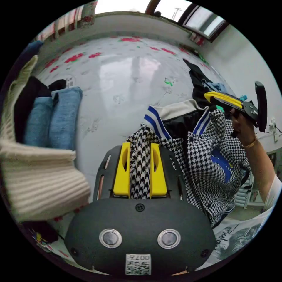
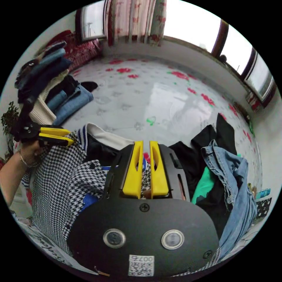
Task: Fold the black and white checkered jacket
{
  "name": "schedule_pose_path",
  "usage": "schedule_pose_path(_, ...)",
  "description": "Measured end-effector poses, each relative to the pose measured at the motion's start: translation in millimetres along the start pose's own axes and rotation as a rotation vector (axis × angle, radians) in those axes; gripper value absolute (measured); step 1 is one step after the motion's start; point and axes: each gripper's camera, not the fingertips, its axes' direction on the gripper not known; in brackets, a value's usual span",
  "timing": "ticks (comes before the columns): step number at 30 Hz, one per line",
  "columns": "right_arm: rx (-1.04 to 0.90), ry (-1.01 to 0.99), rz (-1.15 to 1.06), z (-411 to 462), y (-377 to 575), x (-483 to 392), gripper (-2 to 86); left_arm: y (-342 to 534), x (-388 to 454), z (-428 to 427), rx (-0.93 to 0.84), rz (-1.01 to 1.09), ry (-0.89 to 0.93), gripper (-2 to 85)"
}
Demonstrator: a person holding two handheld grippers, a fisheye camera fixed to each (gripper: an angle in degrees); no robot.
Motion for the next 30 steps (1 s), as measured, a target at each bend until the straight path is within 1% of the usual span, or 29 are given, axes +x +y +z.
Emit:
schedule_pose_path(2, 0.109, -0.153, -0.012, -51, 26, -7, 4.2, 30, -6, -32, 0.072, -0.031, -0.027, 8.8)
schedule_pose_path(4, 0.164, -0.282, -0.035, -80, 56, -18, 5.0, 88, -13, -74, 0.153, -0.095, -0.054, 8.8)
schedule_pose_path(5, 0.174, -0.343, -0.039, -93, 79, -27, 5.3, 105, -14, -82, 0.166, -0.113, -0.064, 8.8)
schedule_pose_path(6, 0.171, -0.371, -0.046, -98, 92, -33, 5.5, 140, -15, -96, 0.181, -0.152, -0.086, 8.7)
schedule_pose_path(7, 0.153, -0.416, -0.075, -105, 118, -47, 5.8, 175, -14, -107, 0.177, -0.188, -0.115, 8.6)
schedule_pose_path(8, 0.113, -0.431, -0.098, -109, 146, -61, 6.1, 193, -14, -111, 0.169, -0.200, -0.134, 8.5)
schedule_pose_path(10, 0.038, -0.426, -0.106, -114, 189, -76, 6.5, 259, -11, -119, 0.093, -0.261, -0.196, 8.1)
schedule_pose_path(11, -0.018, -0.435, -0.089, -117, 217, -80, 6.7, 274, -11, -120, 0.072, -0.273, -0.197, 8.0)
schedule_pose_path(13, -0.095, -0.442, -0.050, -126, 258, -78, 7.1, 329, -10, -120, -0.028, -0.320, -0.170, 7.8)
schedule_pose_path(14, -0.137, -0.403, -0.009, -134, 286, -73, 7.3, 341, -9, -121, -0.046, -0.338, -0.154, 7.8)
schedule_pose_path(16, -0.169, -0.327, 0.072, -152, 325, -59, 7.9, 385, 0, -128, -0.077, -0.383, -0.061, 8.2)
schedule_pose_path(20, -0.193, -0.170, 0.294, -188, 407, -12, 9.2, 437, 20, -135, -0.099, -0.417, 0.058, 10.6)
schedule_pose_path(22, -0.209, -0.190, 0.364, -192, 435, 4, 9.6, 457, 33, -131, -0.134, -0.406, 0.125, 12.7)
schedule_pose_path(24, -0.236, -0.273, 0.400, -185, 455, 13, 9.8, 465, 44, -120, -0.201, -0.380, 0.150, 13.7)
schedule_pose_path(25, -0.261, -0.331, 0.406, -175, 465, 14, 9.8, 467, 52, -113, -0.233, -0.355, 0.128, 13.8)
schedule_pose_path(26, -0.294, -0.354, 0.393, -161, 471, 10, 9.6, 467, 58, -116, -0.211, -0.330, 0.083, 13.5)
schedule_pose_path(28, -0.353, -0.373, 0.367, -138, 477, 1, 9.0, 458, 79, -116, -0.255, -0.209, -0.056, 11.4)
schedule_pose_path(30, -0.394, -0.335, 0.373, -123, 478, -7, 7.9, 447, 89, -120, -0.282, -0.118, -0.068, 6.3)
